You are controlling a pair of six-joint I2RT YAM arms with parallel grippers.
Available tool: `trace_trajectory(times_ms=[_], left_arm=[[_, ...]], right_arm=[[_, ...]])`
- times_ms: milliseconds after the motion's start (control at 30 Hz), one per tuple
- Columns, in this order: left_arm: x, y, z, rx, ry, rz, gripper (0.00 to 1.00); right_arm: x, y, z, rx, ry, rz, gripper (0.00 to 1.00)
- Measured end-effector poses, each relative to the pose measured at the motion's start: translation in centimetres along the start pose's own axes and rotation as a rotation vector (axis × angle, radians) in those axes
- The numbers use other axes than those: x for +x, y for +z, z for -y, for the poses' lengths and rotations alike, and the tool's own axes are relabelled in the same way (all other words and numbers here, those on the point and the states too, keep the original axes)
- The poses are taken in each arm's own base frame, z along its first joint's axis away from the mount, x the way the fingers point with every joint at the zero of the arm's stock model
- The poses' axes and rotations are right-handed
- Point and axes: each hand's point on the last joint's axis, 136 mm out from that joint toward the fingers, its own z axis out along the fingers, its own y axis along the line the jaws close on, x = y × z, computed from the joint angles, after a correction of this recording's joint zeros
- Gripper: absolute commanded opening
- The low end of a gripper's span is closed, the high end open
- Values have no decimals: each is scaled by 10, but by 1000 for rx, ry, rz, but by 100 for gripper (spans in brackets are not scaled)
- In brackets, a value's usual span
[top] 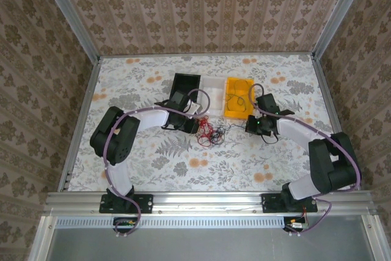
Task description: Untangle the cables
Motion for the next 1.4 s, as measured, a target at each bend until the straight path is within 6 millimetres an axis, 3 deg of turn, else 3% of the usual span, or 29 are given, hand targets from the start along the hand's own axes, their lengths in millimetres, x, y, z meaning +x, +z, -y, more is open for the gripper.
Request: trace_trajectory(times_ms=[300,567,767,867,900,967,1067,1233,1400], left_arm=[[6,-8,-13,-68,-15,15,0],[16,-28,-49,-176,-130,49,0],[16,-38,-70,-242,-212,71,0],[16,-39,-70,-235,-214,77,0],[16,-39,-68,-222,-208,79,4],[23,-38,-57,-162,-184,70,35],[28,-38,-27,-58,-108,48,62],[25,-39,28,60,72,14,68],[-3,-48,63,117,200,51,70]], right_arm=[[-15,-16,43,188,112,110,0],[-18,-31,87,349,230,152,0],[-17,-32,93,369,238,148,0],[-12,-24,93,364,231,112,0],[-10,-22,92,362,226,101,0],[-7,-17,89,354,218,84,0],[-6,-13,82,330,202,76,0],[-8,-7,65,272,152,75,0],[-4,0,40,202,66,58,0]])
